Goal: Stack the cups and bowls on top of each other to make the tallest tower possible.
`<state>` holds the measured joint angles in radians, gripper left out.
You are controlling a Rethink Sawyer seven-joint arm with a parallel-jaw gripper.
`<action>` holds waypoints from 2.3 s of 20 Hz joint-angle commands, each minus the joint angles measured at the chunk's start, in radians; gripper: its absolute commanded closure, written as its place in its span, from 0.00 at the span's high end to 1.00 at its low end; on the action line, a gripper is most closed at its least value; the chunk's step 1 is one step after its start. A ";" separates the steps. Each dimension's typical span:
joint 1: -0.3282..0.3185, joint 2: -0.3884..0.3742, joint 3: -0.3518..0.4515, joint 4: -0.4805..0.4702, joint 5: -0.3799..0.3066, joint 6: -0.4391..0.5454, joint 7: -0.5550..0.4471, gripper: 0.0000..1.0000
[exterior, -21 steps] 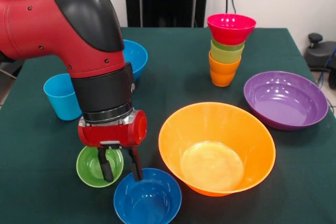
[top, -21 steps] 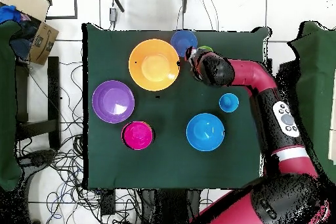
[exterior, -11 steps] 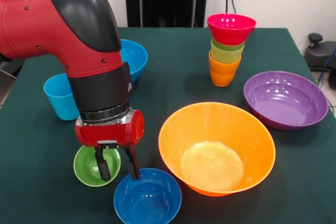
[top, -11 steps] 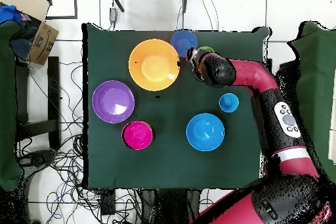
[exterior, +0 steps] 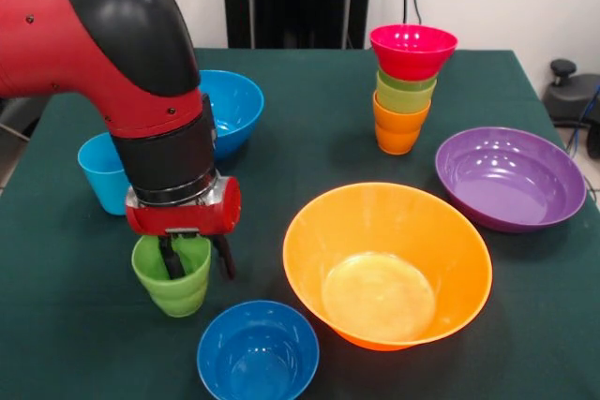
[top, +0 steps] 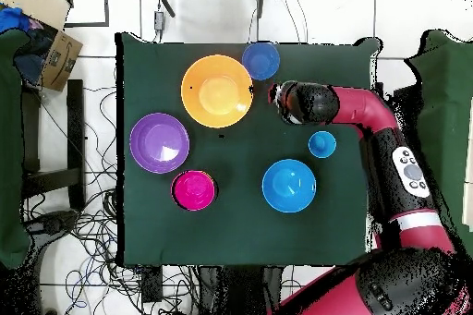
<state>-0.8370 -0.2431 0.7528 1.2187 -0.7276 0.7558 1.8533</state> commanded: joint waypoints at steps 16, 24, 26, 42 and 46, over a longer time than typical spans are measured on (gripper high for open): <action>0.102 -0.199 -0.106 -0.016 -0.001 0.461 -0.262 1.00; 0.070 -0.168 0.020 -0.031 0.035 0.248 -0.299 1.00; 0.063 -0.165 0.040 -0.030 0.035 0.194 -0.311 1.00; 0.030 -0.050 0.067 -0.034 -0.034 -0.072 -0.316 1.00; 0.025 -0.012 0.042 -0.028 -0.050 -0.127 -0.291 1.00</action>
<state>-0.8079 -0.3555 0.8182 1.1996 -0.6839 0.6901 1.8439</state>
